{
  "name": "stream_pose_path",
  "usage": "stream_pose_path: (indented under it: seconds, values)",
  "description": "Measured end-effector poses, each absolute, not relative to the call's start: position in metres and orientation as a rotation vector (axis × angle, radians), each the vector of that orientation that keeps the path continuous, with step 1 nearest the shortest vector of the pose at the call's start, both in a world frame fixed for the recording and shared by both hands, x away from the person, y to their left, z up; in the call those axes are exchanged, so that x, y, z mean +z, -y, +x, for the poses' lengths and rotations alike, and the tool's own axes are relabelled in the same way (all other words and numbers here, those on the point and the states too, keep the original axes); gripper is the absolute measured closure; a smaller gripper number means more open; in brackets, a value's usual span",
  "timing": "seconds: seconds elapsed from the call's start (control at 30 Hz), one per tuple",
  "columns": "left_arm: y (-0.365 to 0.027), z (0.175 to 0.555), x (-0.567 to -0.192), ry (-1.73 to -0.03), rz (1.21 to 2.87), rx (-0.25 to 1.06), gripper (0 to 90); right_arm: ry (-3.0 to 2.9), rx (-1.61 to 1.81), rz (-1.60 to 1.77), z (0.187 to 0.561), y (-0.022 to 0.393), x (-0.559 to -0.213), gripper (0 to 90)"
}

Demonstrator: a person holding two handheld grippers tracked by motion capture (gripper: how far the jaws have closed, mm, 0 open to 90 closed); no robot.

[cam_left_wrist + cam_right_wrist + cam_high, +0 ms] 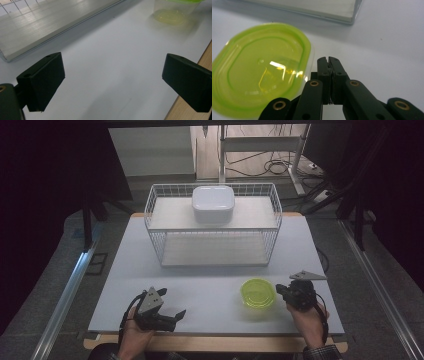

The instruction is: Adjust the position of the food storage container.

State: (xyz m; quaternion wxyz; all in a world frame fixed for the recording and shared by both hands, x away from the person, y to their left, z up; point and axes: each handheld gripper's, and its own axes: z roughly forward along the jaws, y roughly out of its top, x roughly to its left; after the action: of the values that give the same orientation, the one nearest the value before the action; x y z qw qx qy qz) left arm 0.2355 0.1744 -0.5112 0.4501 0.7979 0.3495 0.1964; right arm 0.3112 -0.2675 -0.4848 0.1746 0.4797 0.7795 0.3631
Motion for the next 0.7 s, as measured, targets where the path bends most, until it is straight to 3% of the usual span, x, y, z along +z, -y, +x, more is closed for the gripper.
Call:
stream_pose_path:
  seconds: [0.27,0.7]
  values:
    - [-0.173,0.235,-0.511,-0.864,1.976,0.487,3.9,-2.288,0.966,1.357,0.29,0.261,-0.494,88.3]
    - [-0.171,0.236,-0.513,-0.855,1.989,0.476,3.9,-2.38,0.978,1.305,0.298,0.237,-0.503,87.9]
